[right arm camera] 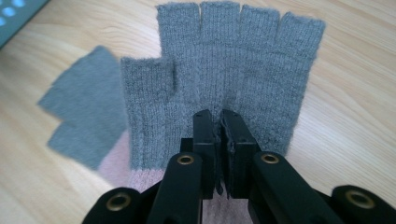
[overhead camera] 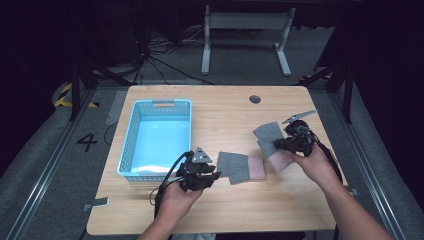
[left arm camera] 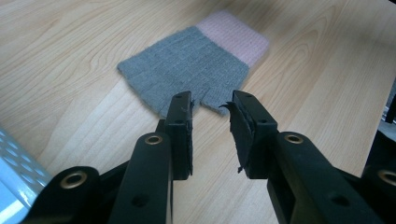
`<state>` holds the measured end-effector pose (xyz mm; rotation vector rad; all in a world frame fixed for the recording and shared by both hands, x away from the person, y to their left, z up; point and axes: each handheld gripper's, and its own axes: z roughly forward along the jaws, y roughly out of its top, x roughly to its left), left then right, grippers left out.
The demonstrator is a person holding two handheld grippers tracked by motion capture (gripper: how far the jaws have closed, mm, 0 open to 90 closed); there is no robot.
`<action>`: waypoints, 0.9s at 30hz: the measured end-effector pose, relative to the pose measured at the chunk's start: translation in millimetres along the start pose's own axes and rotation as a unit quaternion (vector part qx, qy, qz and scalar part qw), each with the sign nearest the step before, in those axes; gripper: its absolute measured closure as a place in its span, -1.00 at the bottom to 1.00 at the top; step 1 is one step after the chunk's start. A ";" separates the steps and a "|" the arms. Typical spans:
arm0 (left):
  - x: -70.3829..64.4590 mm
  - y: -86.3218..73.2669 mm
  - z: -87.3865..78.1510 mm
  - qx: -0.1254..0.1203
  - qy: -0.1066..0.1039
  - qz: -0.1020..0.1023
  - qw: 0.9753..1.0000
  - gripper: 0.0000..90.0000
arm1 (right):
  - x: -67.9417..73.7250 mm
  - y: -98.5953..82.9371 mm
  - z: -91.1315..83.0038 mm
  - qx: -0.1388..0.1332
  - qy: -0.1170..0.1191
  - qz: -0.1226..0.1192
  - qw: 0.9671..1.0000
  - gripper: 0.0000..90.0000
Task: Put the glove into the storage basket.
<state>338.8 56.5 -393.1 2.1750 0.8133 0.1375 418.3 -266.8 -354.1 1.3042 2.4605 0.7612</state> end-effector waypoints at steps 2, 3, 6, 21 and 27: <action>0.1 -0.1 -0.3 0.001 -0.001 0.000 1.000 0.56 | 7.3 0.9 -0.1 0.000 0.008 -0.011 1.000 0.90; 0.1 0.0 -0.6 0.001 -0.001 0.000 1.000 0.57 | 12.7 1.7 0.1 0.001 0.015 -0.020 1.000 0.90; 0.0 0.3 -1.5 0.000 -0.004 0.001 1.000 0.59 | 21.3 3.1 0.4 0.003 0.026 -0.034 0.999 0.89; -1.6 1.4 -3.1 0.000 -0.016 -0.002 1.000 0.65 | 50.4 4.3 10.8 0.018 0.065 -0.088 0.994 0.89; 1.6 1.1 -6.4 -0.019 -0.030 -0.012 0.999 0.65 | 57.7 2.0 23.5 0.031 0.079 -0.110 0.990 0.88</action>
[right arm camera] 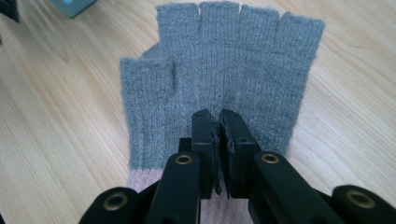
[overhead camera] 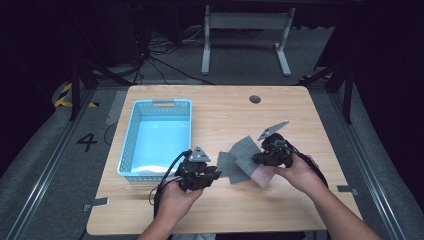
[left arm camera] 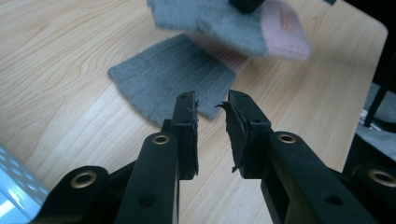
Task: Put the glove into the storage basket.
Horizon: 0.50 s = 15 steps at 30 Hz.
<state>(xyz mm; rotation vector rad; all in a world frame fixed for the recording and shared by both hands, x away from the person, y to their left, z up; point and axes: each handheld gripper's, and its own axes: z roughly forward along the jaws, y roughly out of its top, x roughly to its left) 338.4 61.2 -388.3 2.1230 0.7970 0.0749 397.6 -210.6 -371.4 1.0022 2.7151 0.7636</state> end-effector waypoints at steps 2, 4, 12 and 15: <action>0.5 -0.2 -0.1 -0.001 -0.001 0.001 1.000 0.69 | 0.1 -0.4 5.2 0.005 0.003 -0.002 1.000 0.88; 0.7 -0.5 0.5 0.000 -0.003 -0.002 1.000 0.71 | 0.4 -1.2 11.1 0.009 0.005 -0.005 1.000 0.88; 2.7 -1.8 7.9 0.014 0.003 -0.003 1.000 0.72 | 0.4 -5.1 28.3 0.029 0.006 -0.004 1.000 0.88; 3.3 -2.4 12.0 0.021 0.022 0.000 1.000 0.73 | -0.2 -7.3 35.6 0.034 0.007 -0.002 0.999 0.87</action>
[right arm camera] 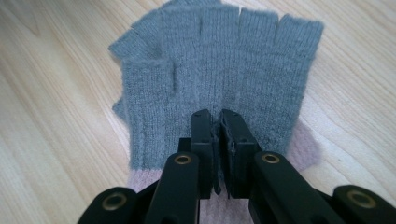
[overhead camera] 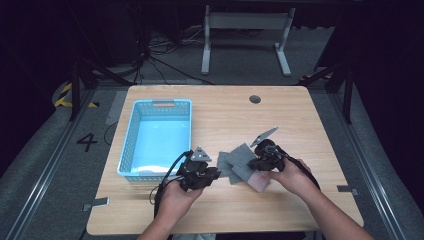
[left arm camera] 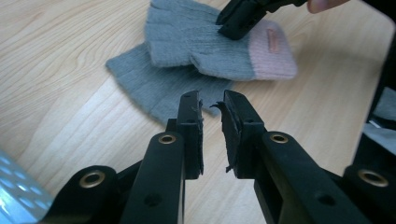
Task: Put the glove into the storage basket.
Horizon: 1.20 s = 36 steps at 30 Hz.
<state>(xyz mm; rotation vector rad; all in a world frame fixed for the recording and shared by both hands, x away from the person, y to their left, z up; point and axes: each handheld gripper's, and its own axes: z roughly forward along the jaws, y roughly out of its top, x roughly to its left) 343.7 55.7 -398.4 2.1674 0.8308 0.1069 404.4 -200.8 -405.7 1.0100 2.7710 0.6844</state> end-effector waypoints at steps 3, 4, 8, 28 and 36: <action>3.3 -0.8 2.7 0.003 -0.005 0.008 1.000 0.73 | -0.6 -1.1 4.9 0.000 0.003 0.002 1.000 0.85; 4.0 -1.1 3.6 0.006 -0.004 0.010 1.000 0.72 | -0.7 -1.4 6.2 -0.001 0.002 0.003 1.000 0.84; 5.2 -1.0 4.0 0.010 0.004 0.014 1.000 0.74 | -0.3 -3.0 6.3 -0.005 0.006 0.004 1.000 0.79; -0.2 6.6 12.9 0.028 0.005 0.020 0.999 0.66 | -6.8 -59.3 -44.5 -0.088 -0.017 0.058 0.994 0.60; 0.6 12.9 19.7 0.013 0.003 -0.001 1.000 0.51 | -10.5 -85.1 -44.4 -0.088 -0.024 0.068 0.994 0.54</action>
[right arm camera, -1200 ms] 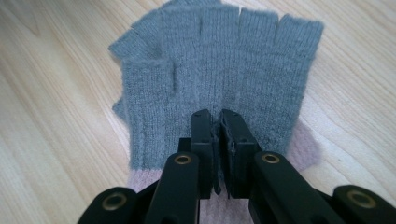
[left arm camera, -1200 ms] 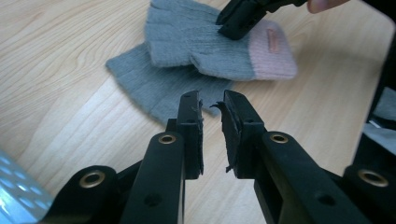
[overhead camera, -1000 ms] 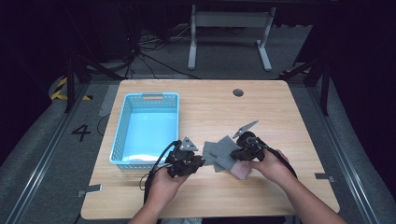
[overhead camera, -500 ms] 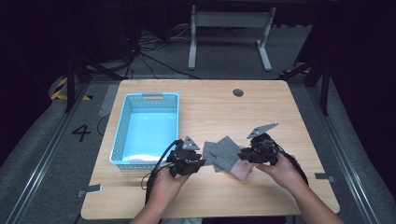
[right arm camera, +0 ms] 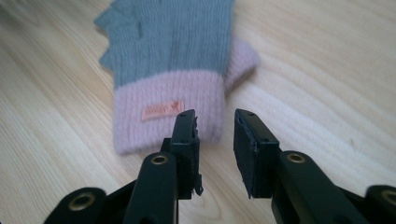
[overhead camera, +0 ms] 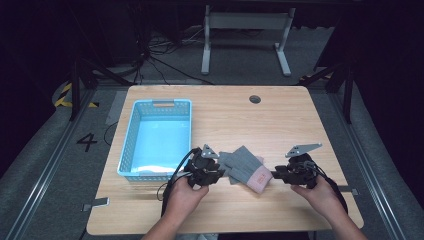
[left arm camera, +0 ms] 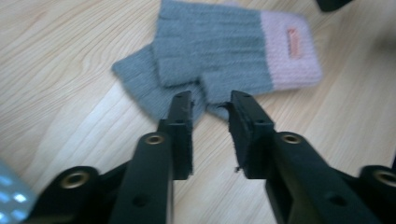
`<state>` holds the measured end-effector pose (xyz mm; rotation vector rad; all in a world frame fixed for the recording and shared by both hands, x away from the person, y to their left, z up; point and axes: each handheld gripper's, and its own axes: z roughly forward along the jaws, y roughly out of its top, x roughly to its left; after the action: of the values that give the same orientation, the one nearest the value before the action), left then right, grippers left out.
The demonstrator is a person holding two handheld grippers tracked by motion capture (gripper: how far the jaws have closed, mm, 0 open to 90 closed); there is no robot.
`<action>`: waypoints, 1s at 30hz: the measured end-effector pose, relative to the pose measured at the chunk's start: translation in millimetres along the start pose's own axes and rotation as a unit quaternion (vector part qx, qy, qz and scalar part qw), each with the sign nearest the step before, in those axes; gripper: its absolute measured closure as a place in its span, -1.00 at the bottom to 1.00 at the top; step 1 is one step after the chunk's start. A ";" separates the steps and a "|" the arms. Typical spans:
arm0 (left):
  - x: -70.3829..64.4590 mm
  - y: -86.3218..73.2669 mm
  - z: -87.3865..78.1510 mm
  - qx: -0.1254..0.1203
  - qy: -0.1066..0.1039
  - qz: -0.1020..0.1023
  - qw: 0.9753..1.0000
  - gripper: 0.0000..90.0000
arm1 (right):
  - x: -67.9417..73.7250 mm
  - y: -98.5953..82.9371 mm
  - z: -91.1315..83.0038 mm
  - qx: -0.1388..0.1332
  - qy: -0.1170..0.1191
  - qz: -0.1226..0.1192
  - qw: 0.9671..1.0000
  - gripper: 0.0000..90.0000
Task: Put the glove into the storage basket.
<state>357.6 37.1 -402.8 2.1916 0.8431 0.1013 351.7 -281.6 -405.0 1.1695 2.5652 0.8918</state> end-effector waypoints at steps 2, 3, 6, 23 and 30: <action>0.6 2.6 2.4 0.000 0.006 -0.003 1.000 0.51 | -0.8 -5.3 2.9 0.008 -0.001 0.003 1.000 0.54; 0.7 3.9 4.5 0.000 0.010 -0.007 1.000 0.51 | -0.7 -8.0 4.8 0.013 0.000 0.001 1.000 0.54; 3.5 8.1 9.9 0.003 0.021 -0.014 1.000 0.49 | -0.4 -13.2 9.9 0.027 -0.002 -0.005 1.000 0.54; 8.3 17.2 52.7 0.026 0.043 -0.022 0.998 0.20 | 3.4 -17.5 13.8 0.031 -0.007 -0.020 0.999 0.45; 12.9 16.7 61.7 0.045 0.044 -0.028 0.998 0.18 | 5.0 -16.7 16.6 0.030 -0.009 -0.024 0.999 0.45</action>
<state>396.5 -2.5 -436.9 2.2599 0.9745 0.1359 344.4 -279.1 -427.7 1.1215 2.6100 0.7952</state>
